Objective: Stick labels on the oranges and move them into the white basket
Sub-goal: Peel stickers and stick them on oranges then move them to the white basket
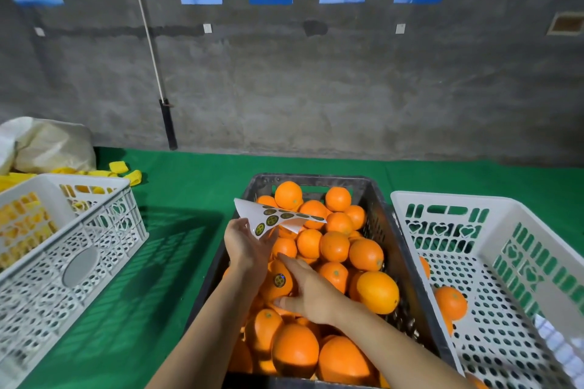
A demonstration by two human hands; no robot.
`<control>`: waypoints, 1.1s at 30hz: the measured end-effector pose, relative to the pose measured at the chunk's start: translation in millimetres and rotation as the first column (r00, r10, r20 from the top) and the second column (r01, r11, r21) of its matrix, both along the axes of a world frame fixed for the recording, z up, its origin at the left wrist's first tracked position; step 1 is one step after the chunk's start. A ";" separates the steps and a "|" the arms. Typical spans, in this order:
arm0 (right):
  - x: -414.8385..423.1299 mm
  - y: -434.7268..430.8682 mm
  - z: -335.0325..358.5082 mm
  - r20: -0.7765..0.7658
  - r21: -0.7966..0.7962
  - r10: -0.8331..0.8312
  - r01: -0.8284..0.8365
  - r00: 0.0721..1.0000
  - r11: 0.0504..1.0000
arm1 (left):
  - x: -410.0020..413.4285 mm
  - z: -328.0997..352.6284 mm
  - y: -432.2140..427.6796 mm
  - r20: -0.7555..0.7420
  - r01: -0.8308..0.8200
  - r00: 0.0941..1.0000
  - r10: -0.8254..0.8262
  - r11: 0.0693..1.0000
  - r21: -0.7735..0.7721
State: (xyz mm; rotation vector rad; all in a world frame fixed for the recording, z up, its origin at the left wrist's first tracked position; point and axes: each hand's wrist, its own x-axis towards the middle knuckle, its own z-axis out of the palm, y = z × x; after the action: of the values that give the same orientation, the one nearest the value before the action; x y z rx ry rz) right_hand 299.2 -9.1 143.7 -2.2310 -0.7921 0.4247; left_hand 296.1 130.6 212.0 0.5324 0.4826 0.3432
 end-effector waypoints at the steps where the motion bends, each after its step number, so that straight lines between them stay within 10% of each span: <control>1: 0.6 -0.6 -1.3 0.017 -0.006 0.001 -0.001 1.000 1.000 | 0.7 -0.8 0.3 -0.002 -0.001 1.000 0.001 1.000 0.002; 7: 11.6 -2.3 16.4 -0.102 0.237 -0.281 0.298 0.954 0.925 | 2.5 -3.4 5.2 0.061 0.002 0.998 -0.001 1.000 -0.019; 11: 27.9 -26.4 40.6 -0.585 0.410 -0.533 0.790 0.611 0.456 | 2.4 -2.8 5.2 0.035 0.008 0.999 -0.008 1.000 0.006; 14: 37.1 -42.2 46.6 -0.934 0.342 -0.083 0.938 0.346 0.062 | -1.3 -5.1 2.3 -0.072 0.069 0.996 -0.053 0.968 0.243; 17: 38.7 -51.6 48.5 -0.919 0.370 0.100 0.921 0.382 -0.118 | -3.5 -7.6 -1.0 -0.093 0.109 0.992 -0.080 0.926 0.363; 24: 37.7 -69.0 57.6 -0.872 0.489 -0.179 0.794 0.455 -0.362 | 14.8 -26.8 -0.3 -0.023 0.117 0.993 -0.116 0.942 0.314; 27: 31.3 -60.8 58.9 -0.837 0.526 -0.337 0.804 0.431 -0.278 | 11.8 -12.5 -9.4 -0.096 0.249 0.968 -0.230 0.912 0.327; 29: 25.0 -49.7 57.6 -0.629 0.676 -0.558 0.735 0.541 -0.050 | 7.3 -19.7 -13.0 -0.139 0.225 0.974 -0.177 0.795 0.563; 33: 10.9 -39.5 45.3 0.355 0.645 -0.764 0.450 0.538 0.617 | 2.4 -19.3 -20.2 -0.137 0.218 0.975 -0.177 0.606 0.765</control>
State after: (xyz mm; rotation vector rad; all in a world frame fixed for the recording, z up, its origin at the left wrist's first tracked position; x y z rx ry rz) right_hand 310.1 -48.6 189.0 -1.9580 -0.2466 -0.8343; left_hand 298.5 110.3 192.7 1.4519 0.2908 0.3156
